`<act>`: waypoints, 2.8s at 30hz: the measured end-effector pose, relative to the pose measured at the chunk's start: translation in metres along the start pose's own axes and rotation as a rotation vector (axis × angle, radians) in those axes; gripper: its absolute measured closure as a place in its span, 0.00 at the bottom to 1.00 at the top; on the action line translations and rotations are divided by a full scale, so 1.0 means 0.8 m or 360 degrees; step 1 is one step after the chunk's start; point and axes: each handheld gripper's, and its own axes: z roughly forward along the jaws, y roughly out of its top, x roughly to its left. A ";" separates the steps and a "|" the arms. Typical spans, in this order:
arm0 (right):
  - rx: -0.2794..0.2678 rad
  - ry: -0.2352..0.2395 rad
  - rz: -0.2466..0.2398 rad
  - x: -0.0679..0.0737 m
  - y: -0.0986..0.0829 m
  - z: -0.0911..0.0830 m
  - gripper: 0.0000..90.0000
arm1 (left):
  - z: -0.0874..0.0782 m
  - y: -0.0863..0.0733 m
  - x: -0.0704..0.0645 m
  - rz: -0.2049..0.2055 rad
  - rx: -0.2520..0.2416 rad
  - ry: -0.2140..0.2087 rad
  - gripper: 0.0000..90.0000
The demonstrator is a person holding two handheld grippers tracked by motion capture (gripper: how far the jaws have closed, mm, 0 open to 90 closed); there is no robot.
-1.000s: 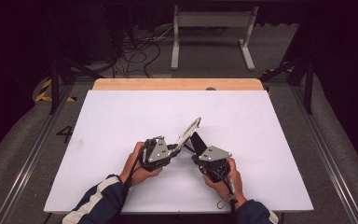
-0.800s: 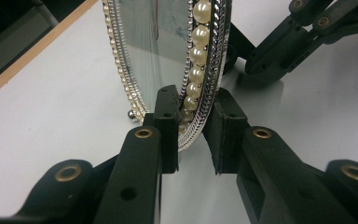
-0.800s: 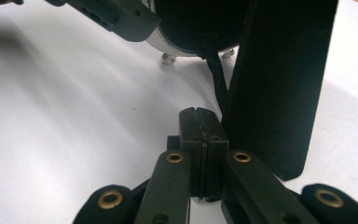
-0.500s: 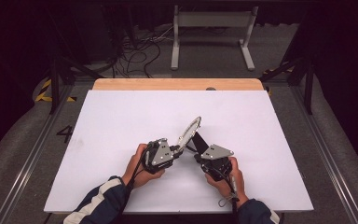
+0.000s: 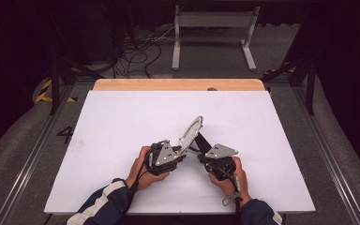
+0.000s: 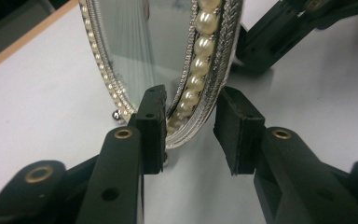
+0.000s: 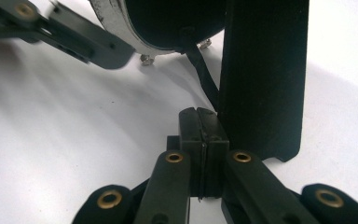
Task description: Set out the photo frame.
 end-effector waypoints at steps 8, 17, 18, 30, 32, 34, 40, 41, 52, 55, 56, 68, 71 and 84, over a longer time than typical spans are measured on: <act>0.0035 -0.0002 0.0012 0.001 -0.001 0.004 0.99 | 0.008 -0.005 0.005 0.0047 0.0041 0.0031 0.75; 0.0028 0.0001 0.0023 0.001 -0.002 0.005 0.98 | 0.018 -0.004 0.007 0.0104 0.0043 0.0031 0.65; 0.0027 0.0002 0.0024 0.001 -0.002 0.005 0.98 | 0.019 -0.003 0.006 0.0121 0.0043 0.0042 0.65; 0.0038 -0.0005 0.0043 0.000 -0.001 0.005 0.99 | 0.014 -0.002 0.005 0.0160 0.0057 0.0107 0.78; 0.0041 0.0000 0.0049 -0.001 -0.001 0.005 0.99 | 0.014 -0.002 0.004 0.0168 0.0058 0.0108 0.78; 0.0052 -0.0005 0.0053 -0.003 -0.002 0.005 1.00 | 0.013 -0.002 0.002 0.0188 0.0057 0.0109 0.78; 0.0068 -0.0011 0.0042 -0.005 -0.002 0.005 1.00 | 0.010 -0.001 -0.008 0.0217 0.0084 0.0145 0.79; 0.0067 -0.0008 0.0047 -0.005 -0.003 0.004 1.00 | 0.010 -0.001 -0.008 0.0223 0.0082 0.0149 0.80; 0.0079 -0.0018 0.0055 -0.012 -0.007 0.000 1.00 | 0.007 0.001 -0.019 0.0143 0.0051 0.0061 0.77; 0.0079 -0.0015 0.0074 -0.014 -0.008 -0.002 1.00 | 0.007 0.002 -0.021 0.0127 0.0041 0.0053 0.77; 0.0080 -0.0014 0.0074 -0.015 -0.009 -0.002 1.00 | 0.007 0.002 -0.022 0.0124 0.0041 0.0046 0.76; 0.0084 -0.0041 0.0086 -0.028 -0.011 -0.001 1.00 | 0.011 0.002 -0.022 0.0066 0.0015 -0.0006 0.75; 0.0078 -0.0042 0.0094 -0.032 -0.012 0.000 1.00 | 0.012 0.002 -0.022 0.0066 0.0015 -0.0011 0.75; 0.0084 -0.0077 0.0116 -0.045 -0.015 0.005 1.00 | 0.014 0.003 -0.022 0.0059 0.0024 -0.0051 0.77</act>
